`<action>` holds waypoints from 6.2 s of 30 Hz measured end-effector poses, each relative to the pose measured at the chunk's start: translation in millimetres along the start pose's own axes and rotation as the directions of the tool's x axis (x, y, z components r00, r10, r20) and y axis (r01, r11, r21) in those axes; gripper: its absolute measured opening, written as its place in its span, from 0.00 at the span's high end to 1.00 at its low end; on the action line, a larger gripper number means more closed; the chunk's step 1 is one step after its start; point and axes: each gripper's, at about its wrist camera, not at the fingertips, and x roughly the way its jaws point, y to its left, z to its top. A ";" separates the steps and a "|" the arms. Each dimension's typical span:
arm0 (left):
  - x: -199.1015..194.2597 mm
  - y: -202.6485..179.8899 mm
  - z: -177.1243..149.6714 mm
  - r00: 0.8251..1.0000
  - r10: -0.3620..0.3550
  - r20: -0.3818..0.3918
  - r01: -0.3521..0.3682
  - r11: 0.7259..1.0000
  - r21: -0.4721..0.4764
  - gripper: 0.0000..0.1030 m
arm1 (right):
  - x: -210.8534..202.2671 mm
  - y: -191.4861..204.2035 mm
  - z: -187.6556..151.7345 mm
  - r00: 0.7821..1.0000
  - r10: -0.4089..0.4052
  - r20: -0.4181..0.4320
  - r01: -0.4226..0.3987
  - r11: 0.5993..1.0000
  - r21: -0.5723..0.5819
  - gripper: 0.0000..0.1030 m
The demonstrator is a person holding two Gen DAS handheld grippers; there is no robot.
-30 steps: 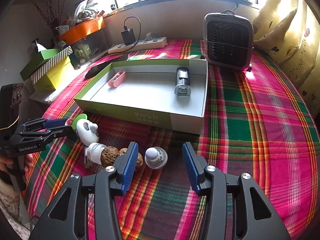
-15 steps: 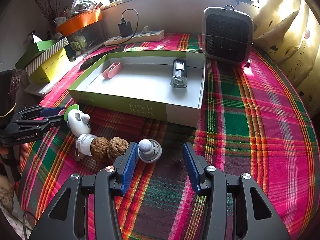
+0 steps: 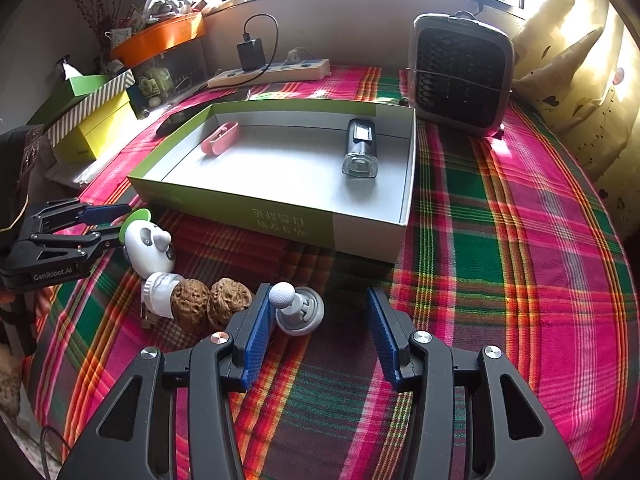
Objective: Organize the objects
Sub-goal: 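Close the right tool on the white knob while the left tool grasps the pink clip, then carry the white knob into the box with the right tool while the left carries the pink clip, then open the right tool to set down the white knob while the left tool releases the pink clip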
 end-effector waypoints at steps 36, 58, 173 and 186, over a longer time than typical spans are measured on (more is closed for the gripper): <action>-1.4 10.1 -2.0 0.999 0.047 0.022 -0.045 0.997 -0.054 0.79 | 2.3 3.2 -4.8 0.999 -0.031 -0.008 0.030 0.999 -0.035 0.75; -1.7 10.6 -3.2 0.999 0.044 0.024 -0.042 0.997 -0.058 0.79 | 2.3 4.0 -5.0 0.999 -0.031 -0.008 0.031 0.999 -0.034 0.75; 48.1 -9.1 80.0 1.000 -0.015 0.008 0.015 0.999 -0.033 0.71 | 98.1 8.3 135.6 0.997 -0.058 -0.051 0.056 0.997 -0.051 0.63; 30.3 -4.2 76.5 0.999 -0.019 0.038 0.021 0.998 -0.062 0.64 | 80.0 12.7 132.2 0.998 -0.054 -0.015 0.053 0.997 -0.048 0.62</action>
